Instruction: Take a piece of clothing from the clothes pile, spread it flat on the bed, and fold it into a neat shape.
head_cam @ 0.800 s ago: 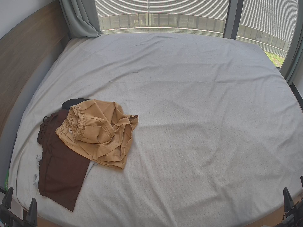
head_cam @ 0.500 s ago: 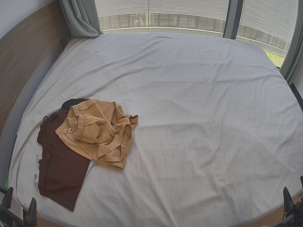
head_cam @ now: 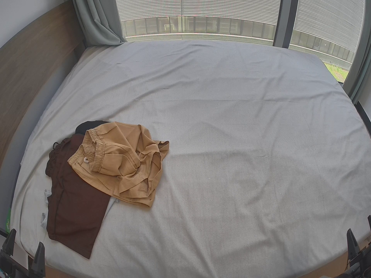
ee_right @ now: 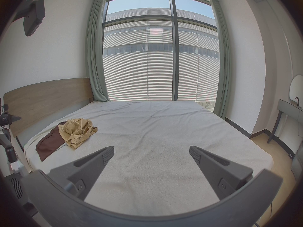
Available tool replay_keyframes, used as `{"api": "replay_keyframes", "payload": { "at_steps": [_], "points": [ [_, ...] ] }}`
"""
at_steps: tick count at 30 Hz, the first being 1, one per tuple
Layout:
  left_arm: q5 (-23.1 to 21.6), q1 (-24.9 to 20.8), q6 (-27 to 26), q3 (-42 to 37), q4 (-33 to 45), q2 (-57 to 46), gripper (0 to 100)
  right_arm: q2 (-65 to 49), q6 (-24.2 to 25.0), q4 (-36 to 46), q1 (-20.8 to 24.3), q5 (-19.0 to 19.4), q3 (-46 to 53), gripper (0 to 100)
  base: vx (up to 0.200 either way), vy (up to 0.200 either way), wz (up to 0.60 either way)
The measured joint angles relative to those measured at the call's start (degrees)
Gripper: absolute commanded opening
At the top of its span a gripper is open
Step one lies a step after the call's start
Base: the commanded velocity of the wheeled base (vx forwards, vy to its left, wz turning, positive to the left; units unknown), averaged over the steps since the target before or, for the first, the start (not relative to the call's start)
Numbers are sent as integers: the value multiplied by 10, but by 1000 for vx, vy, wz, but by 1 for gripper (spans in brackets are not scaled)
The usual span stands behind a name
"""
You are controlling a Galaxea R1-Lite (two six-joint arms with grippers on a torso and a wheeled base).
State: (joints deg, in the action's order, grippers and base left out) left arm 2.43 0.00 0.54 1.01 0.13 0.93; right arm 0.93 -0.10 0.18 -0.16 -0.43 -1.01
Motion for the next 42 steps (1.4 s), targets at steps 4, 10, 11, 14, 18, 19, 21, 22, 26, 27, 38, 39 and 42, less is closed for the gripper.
{"api": "replay_keyframes", "payload": {
  "at_steps": [4, 10, 11, 14, 18, 19, 21, 22, 26, 27, 38, 39, 42],
  "points": [
    [0, 0, 0, 0, 0, 0, 100, 0, 1, 0, 0, 0, 0, 100, 0, 0, 0],
    [1, 0, 0, 0, 0, 0, 100, 0, 1, 0, 0, 0, 0, 100, 0, 0, 0],
    [1, 0, 0, 0, 0, 0, 100, 0, 1, 0, 0, 0, 0, 100, 0, 0, 0],
    [1, 0, 0, 0, 0, 0, 100, 0, 0, 0, 0, 0, 0, 100, 0, 0, 0],
    [0, 0, -3, 0, -1, 0, 100, 0, 0, 0, 0, 0, 0, 100, 0, 0, 0],
    [0, 0, -4, 0, -1, 0, 100, 0, 0, 0, 0, 0, 0, 100, 0, 0, 0],
    [0, 0, -3, 0, -1, 0, 100, 0, 0, 0, 0, 0, 0, 100, 0, 0, 0],
    [0, 0, -3, 0, -1, 0, 100, 0, 0, 0, 0, 0, 0, 100, 0, 0, 0],
    [-1, 0, -3, 0, -1, 0, 100, 0, -1, 0, 0, 0, 0, 100, 0, 0, 0],
    [-1, 0, -3, 0, -1, 0, 100, 0, -1, 0, 0, 0, 0, 100, 0, 0, 0],
    [0, 0, 1, 0, -12, 0, 100, 0, 0, 0, 0, 1, 0, 100, 0, 0, 0],
    [0, 0, 1, 3, -15, 0, 100, 0, 0, 0, 0, 1, 0, 100, 0, 0, 0],
    [0, 1, 1, 35, -34, 9, 100, 0, 0, 0, 0, 1, 0, 100, 0, 0, 0]
  ]
}}
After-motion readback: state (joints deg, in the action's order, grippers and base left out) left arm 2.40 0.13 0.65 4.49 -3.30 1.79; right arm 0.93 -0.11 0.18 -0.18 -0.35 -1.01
